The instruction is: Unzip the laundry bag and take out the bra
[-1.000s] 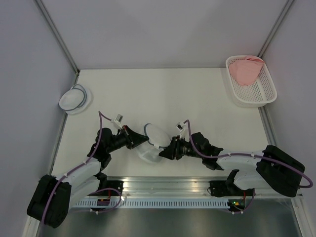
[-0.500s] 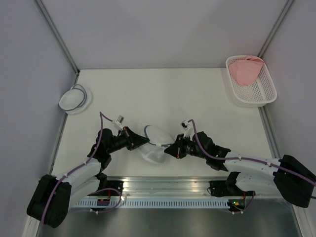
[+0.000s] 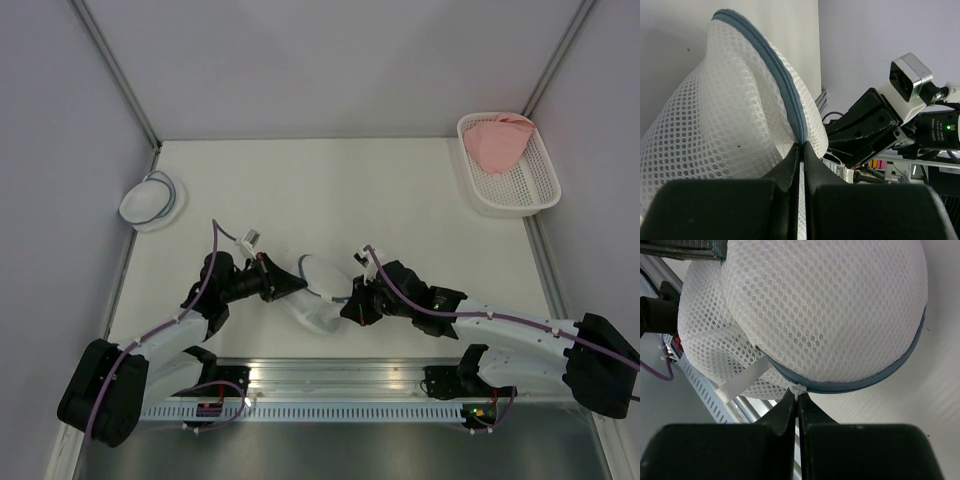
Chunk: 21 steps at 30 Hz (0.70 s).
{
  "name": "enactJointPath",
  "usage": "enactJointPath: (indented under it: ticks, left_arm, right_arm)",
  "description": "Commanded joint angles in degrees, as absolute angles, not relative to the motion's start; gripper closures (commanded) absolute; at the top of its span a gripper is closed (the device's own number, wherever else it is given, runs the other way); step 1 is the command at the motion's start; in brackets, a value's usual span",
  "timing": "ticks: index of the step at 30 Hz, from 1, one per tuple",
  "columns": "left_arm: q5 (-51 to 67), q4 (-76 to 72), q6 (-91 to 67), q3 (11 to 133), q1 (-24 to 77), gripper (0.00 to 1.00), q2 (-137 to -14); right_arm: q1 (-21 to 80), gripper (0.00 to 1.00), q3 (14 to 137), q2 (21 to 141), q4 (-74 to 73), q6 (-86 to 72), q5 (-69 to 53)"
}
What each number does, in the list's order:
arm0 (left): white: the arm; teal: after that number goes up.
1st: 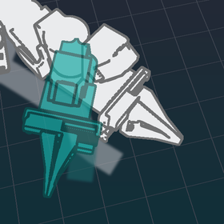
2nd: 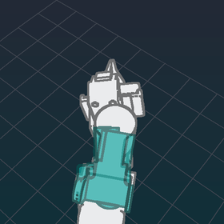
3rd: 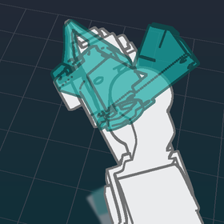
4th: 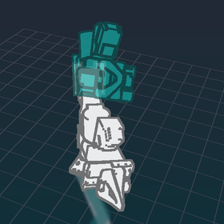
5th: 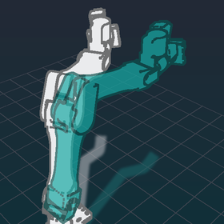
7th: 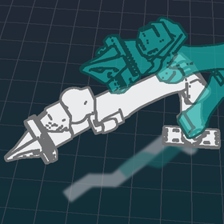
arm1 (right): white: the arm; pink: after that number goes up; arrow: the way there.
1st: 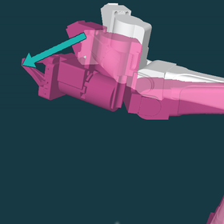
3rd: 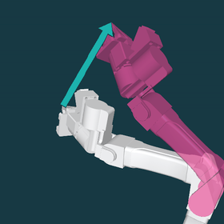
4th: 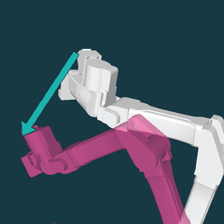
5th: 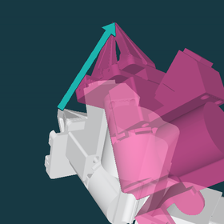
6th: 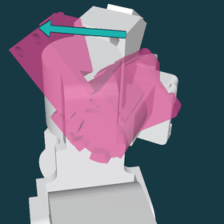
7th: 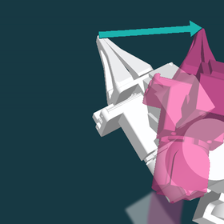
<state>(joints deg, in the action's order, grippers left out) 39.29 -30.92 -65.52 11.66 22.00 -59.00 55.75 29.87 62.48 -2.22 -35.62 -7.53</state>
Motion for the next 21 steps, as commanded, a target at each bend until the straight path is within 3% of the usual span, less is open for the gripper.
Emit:
enactJointPath:
  ticks: [1,10,12,13,15,21]
  left_arm:
    - [38.9,-30.1,-60.3,18.0,21.4,0.98,-61.3]
    - [42.8,-40.6,-67.0,29.8,21.4,0.96,-72.0]
    - [43.3,-42.9,-68.6,31.2,21.4,0.82,-73.6]
    - [43.5,-43.2,-69.8,31.6,21.4,0.65,-73.9]
    - [43.3,-43.4,-70.7,31.6,21.4,0.41,-73.3]
    - [38.9,-35.3,-71.5,30.1,23.4,0.18,-65.1]
  right_arm:
    - [56.4,1.00,32.1,63.3,-12.8,-32.2,-5.5]
    - [57.4,1.00,39.0,60.5,-19.3,-34.8,17.3]
    - [57.4,1.00,40.8,60.6,-22.1,-35.8,22.3]
    - [57.4,1.00,42.6,60.7,-23.0,-36.2,24.4]
    - [57.4,0.99,44.6,60.4,-25.0,-37.0,30.1]
    - [57.6,1.00,46.1,59.6,-25.1,-36.7,38.3]
